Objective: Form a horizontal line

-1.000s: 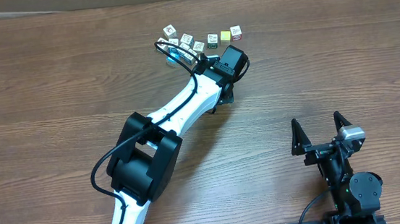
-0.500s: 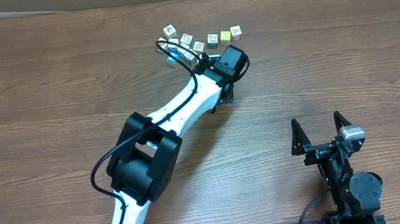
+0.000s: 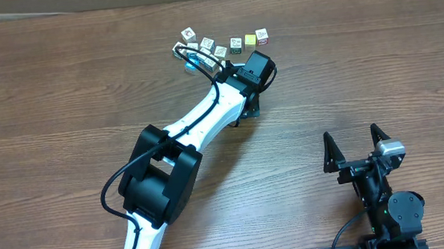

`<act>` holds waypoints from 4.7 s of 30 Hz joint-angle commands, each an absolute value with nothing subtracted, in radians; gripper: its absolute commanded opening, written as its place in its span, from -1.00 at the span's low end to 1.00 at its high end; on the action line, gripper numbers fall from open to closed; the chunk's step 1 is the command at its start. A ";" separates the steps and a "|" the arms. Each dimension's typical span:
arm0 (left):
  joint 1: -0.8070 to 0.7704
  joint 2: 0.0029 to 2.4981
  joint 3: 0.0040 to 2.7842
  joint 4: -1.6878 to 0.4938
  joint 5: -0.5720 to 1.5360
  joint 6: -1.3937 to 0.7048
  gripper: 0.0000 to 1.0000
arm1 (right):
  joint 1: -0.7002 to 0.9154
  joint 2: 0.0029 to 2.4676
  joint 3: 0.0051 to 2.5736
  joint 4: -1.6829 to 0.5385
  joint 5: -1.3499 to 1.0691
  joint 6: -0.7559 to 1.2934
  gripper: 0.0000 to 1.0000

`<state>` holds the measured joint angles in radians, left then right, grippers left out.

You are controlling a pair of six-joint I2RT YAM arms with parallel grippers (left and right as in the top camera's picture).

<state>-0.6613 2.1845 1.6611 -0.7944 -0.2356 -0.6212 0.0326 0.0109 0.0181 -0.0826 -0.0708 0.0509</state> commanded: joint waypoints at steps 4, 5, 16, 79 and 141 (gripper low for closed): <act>-0.667 2.204 1.655 -0.802 -0.232 -0.601 -0.92 | 0.027 0.003 0.008 -0.079 -0.062 0.044 1.00; -0.667 2.204 1.655 -0.805 -0.239 -0.601 -0.91 | 0.027 0.003 0.008 -0.079 -0.062 0.044 1.00; -0.666 2.204 1.655 -0.812 -0.270 -0.602 -0.91 | 0.027 0.003 0.008 -0.079 -0.062 0.044 1.00; -0.670 2.202 1.694 -0.806 -0.290 -0.590 -0.91 | 0.027 0.003 0.008 -0.079 -0.062 0.044 1.00; -0.718 2.196 1.569 -0.926 -0.322 -0.487 -0.92 | 0.027 0.003 0.008 -0.079 -0.062 0.044 1.00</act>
<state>-0.7261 2.1845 1.5936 -0.9344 -0.2794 -0.4900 0.0322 0.0109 0.0181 -0.0826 -0.0708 0.0509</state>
